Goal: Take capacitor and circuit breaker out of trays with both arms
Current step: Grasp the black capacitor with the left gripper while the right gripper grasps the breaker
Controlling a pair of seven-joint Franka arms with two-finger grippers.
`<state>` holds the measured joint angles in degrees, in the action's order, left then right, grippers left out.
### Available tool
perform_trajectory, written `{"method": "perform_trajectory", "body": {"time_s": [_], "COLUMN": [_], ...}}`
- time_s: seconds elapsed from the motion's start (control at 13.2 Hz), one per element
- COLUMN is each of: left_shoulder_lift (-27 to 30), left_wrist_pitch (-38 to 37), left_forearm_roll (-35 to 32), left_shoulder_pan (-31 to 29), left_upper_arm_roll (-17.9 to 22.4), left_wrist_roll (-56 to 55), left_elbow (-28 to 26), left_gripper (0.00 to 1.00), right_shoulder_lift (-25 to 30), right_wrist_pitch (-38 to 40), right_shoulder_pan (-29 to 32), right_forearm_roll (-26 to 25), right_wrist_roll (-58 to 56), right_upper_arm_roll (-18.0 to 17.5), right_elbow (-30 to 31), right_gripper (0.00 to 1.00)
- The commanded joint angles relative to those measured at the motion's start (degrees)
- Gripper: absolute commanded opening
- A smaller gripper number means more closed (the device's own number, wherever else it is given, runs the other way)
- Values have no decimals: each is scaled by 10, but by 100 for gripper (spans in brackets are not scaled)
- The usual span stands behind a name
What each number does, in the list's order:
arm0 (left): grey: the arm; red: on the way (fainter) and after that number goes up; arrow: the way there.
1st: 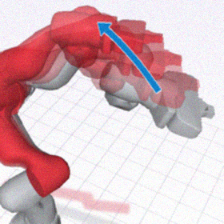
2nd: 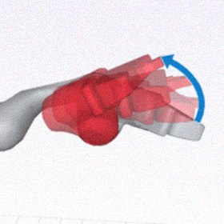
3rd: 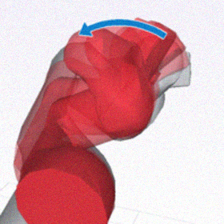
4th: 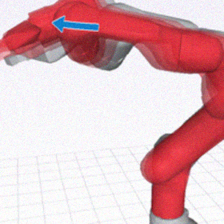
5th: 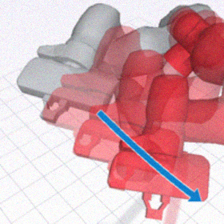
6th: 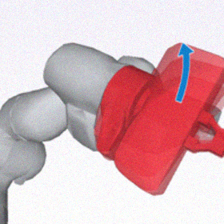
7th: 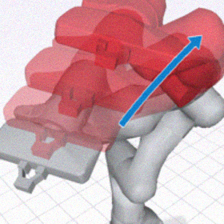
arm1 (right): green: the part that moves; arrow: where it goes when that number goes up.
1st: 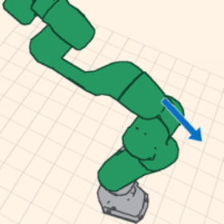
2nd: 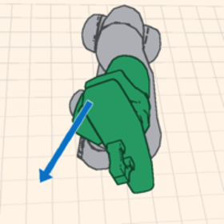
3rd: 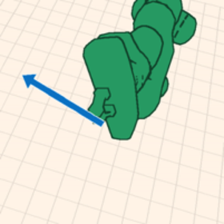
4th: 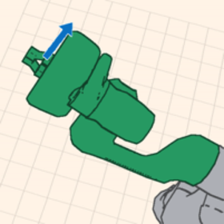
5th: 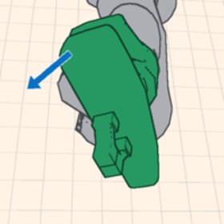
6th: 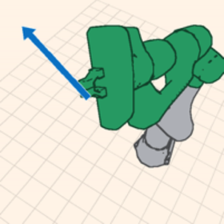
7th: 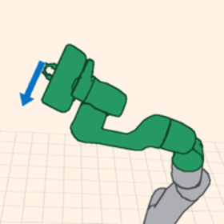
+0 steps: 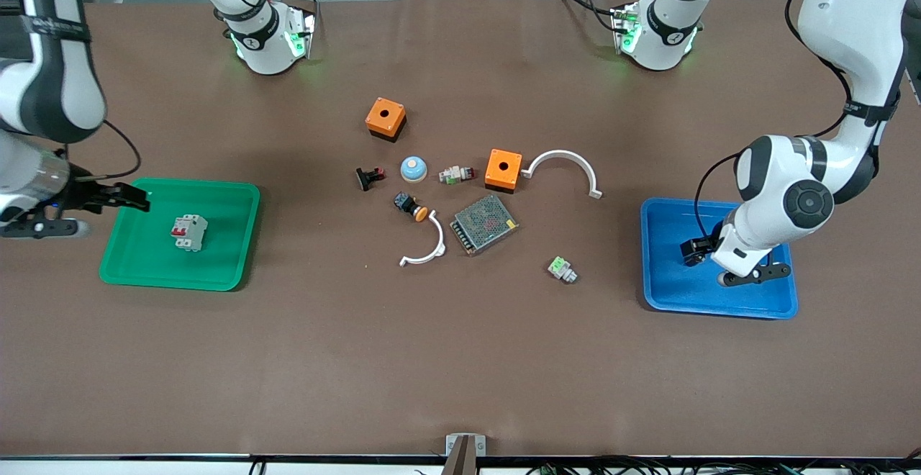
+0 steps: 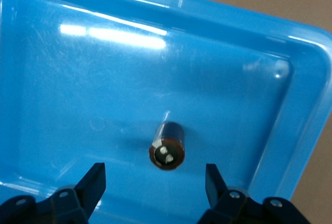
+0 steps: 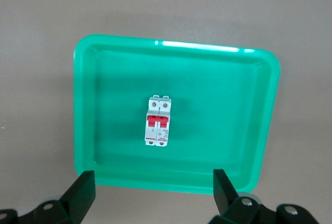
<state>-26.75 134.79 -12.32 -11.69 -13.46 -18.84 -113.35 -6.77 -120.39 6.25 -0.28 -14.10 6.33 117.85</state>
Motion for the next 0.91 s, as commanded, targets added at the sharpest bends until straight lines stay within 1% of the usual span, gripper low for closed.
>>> {"method": "perform_trajectory", "body": {"time_s": [0.0, 0.15, 0.3, 0.38, 0.53, 0.68, 0.84], "left_shoulder_lift": [-24, -32, -37, -37, -38, -43, -43], "left_wrist_pitch": [2, 4, 7, 7, 7, 8, 8], "left_forearm_roll": [-4, -4, -5, -4, -4, -4, -4], "left_shoulder_pan": [-3, 2, 2, 2, 2, 1, 1], "left_upper_arm_roll": [-5, -5, -5, -5, -5, -5, -5], "left_wrist_roll": [-13, -30, -33, -33, -33, -33, -33], "left_elbow": [23, 23, 25, 25, 26, 27, 28], "left_gripper": [80, 78, 75, 72, 63, 53, 39], "right_shoulder_lift": [19, -9, -44, -61, -93, -112, -124], "right_wrist_pitch": [-72, -119, -148, -169, -198, -214, -214], "right_shoulder_pan": [7, 13, 18, 18, 18, 16, 13], "right_forearm_roll": [-8, -8, -8, -8, -7, -2, -1], "right_wrist_roll": [-5, -6, -6, -9, -11, -11, -11], "right_upper_arm_roll": [-7, -7, -7, -7, -7, -9, -10], "right_elbow": [75, 87, 84, 83, 79, 75, 72], "right_gripper": [100, 100, 100, 100, 100, 100, 100]}}
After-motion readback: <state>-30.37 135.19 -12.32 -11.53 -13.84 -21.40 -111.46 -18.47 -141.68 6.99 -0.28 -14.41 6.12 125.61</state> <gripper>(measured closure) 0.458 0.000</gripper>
